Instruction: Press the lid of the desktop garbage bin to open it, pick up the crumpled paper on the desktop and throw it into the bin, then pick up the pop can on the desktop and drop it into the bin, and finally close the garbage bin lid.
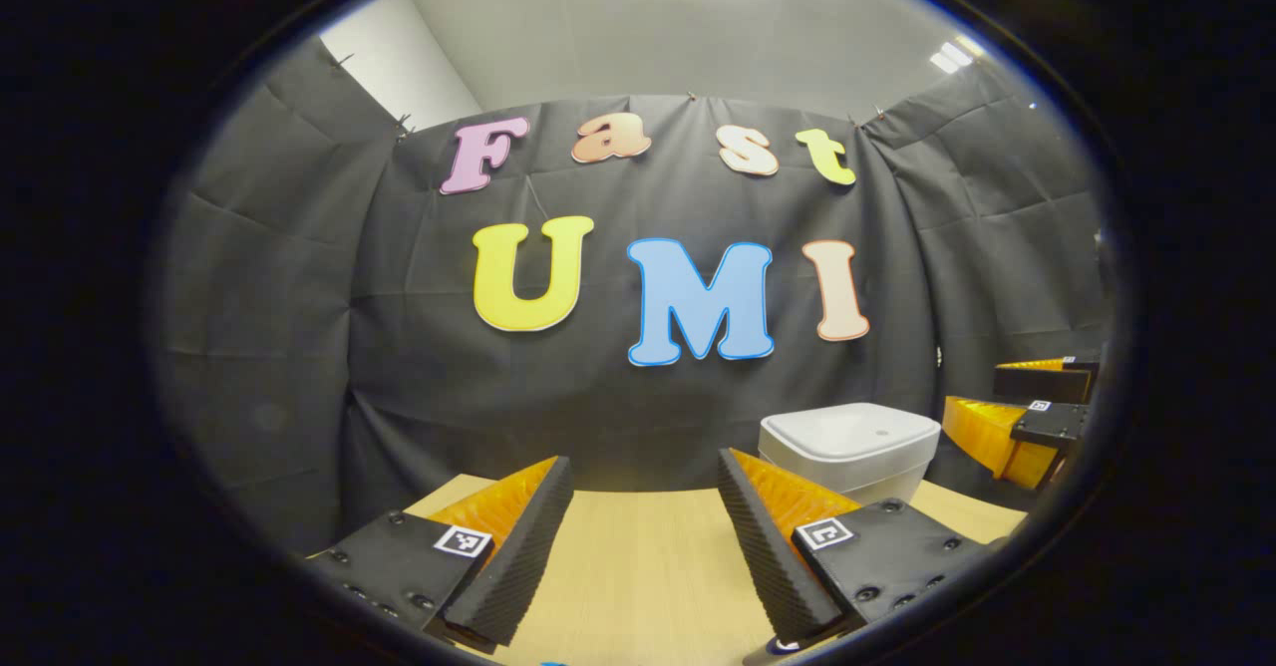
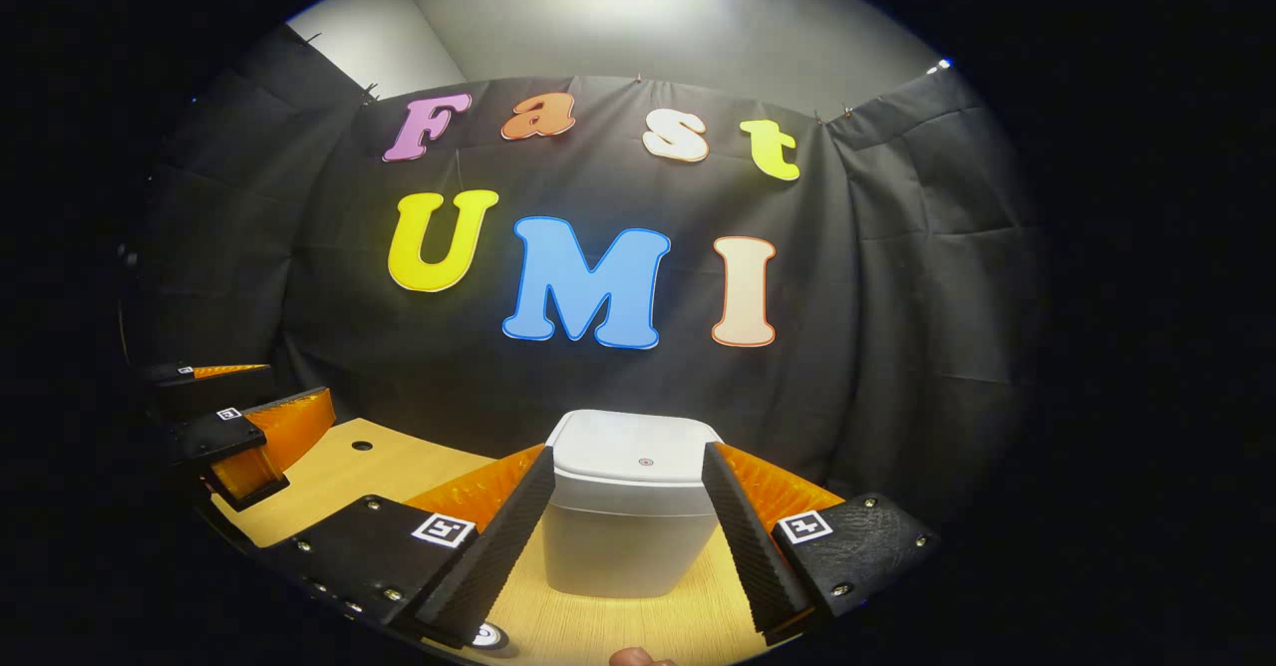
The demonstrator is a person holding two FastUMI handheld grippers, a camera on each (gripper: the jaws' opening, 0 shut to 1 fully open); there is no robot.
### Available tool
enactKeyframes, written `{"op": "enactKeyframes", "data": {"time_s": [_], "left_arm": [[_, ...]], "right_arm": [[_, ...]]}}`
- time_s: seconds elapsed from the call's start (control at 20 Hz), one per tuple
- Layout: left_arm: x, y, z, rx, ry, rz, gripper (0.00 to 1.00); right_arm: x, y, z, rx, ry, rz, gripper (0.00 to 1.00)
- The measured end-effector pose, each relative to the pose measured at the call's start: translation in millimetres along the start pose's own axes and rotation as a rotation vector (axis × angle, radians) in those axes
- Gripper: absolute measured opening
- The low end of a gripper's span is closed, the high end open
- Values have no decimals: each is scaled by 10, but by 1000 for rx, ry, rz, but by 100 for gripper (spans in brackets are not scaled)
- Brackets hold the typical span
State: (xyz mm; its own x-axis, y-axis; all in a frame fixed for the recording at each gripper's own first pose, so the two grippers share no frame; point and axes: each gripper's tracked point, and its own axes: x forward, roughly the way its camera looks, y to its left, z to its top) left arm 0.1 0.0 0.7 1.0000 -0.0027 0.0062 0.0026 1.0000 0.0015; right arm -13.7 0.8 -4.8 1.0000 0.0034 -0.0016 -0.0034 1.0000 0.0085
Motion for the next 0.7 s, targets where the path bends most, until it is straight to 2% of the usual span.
{"op": "enactKeyframes", "data": {"time_s": [0.1,0.15,0.2,0.3,0.35,0.4,0.45,0.5,0.55,0.6,0.65,0.7], "left_arm": [[10,-6,-12,0,0,-4,95],[16,-8,-20,0,0,-6,99],[16,-11,-23,0,0,-8,92],[23,-20,-43,0,2,-12,99],[29,-22,-51,0,4,-13,95],[30,-20,-56,1,6,-13,99],[33,-23,-63,2,8,-13,95],[33,-21,-66,4,9,-12,99],[35,-21,-71,5,11,-11,99],[37,-18,-77,6,12,-9,95],[36,-18,-83,6,15,-7,95],[38,-18,-89,6,16,-6,95]], "right_arm": [[-3,2,-23,2,4,-1,95],[2,-3,-30,4,7,-1,95],[3,6,-58,6,11,1,95],[34,19,-92,10,20,7,95],[51,26,-103,12,25,9,95],[86,34,-109,14,28,12,95],[121,48,-114,17,30,17,95],[167,50,-130,18,34,17,95],[198,38,-134,17,38,8,93],[249,38,-150,18,43,7,91],[294,46,-155,19,50,11,78],[341,48,-186,18,59,8,74]]}}
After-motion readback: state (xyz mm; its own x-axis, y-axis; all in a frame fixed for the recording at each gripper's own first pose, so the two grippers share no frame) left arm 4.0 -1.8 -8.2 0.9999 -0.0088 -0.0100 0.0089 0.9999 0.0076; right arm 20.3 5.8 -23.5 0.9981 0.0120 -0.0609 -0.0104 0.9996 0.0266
